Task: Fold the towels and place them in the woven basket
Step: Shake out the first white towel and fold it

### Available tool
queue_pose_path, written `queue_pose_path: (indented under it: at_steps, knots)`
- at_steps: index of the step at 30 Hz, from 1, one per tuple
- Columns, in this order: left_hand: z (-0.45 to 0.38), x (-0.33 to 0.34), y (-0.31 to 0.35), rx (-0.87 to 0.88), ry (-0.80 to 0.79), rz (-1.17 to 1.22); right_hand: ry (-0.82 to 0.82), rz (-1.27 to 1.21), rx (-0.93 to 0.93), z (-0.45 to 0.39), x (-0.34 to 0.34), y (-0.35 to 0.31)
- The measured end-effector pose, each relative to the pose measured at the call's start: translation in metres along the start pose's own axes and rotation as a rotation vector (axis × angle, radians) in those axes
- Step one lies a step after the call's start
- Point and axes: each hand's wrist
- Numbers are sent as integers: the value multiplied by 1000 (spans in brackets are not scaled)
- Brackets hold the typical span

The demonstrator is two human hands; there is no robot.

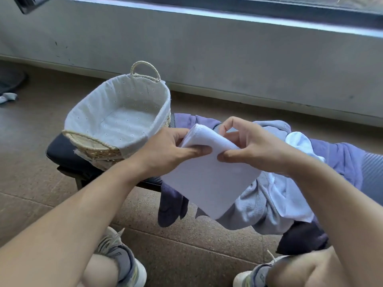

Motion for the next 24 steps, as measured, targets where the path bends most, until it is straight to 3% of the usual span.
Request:
queue_pose_path:
  at_steps: [6,9,13,18,24]
  knots:
    - [-9,15,-18,-42,82,317,15,391,166,-5,-11,15]
    - [-16,13,-29,-94,111,347,137,339,228,-11,-17,25]
    - [-26,3,-41,-131,133,206,302,146,214,-19,-16,33]
    - [-31,1,-45,-59,226,-179,348,354,144,-29,-6,42]
    - [-33,-4,-61,62,289,-316,404,539,101,-32,0,48]
Point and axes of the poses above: each hand's wrist, its own z-axis away from the middle knuckle, its own x-axis out of the palm, y = z × x, and after that the axes turned 9 degrees about z, right-handed
